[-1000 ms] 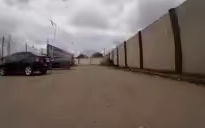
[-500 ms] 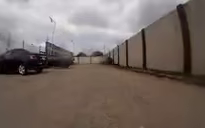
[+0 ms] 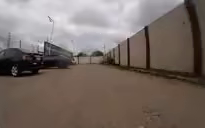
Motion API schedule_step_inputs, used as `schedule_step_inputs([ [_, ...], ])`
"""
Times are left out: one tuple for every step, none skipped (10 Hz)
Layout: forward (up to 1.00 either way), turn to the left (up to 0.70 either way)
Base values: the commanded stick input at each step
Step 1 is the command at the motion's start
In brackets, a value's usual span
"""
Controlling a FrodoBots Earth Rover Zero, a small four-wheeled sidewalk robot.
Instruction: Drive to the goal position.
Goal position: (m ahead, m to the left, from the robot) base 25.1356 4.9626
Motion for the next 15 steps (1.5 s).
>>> schedule_step_inputs([
  [1.0,0.0],
  [1.0,0.0],
  [1.0,0.0],
  [1.0,0.0],
  [1.0,0.0],
  [1.0,0.0],
  [1.0,0.0],
  [1.0,0.0],
  [1.0,0.0],
  [1.0,0.0],
  [1.0,0.0],
  [1.0,0.0],
  [1.0,0.0],
  [1.0,0.0],
  [1.0,0.0],
])
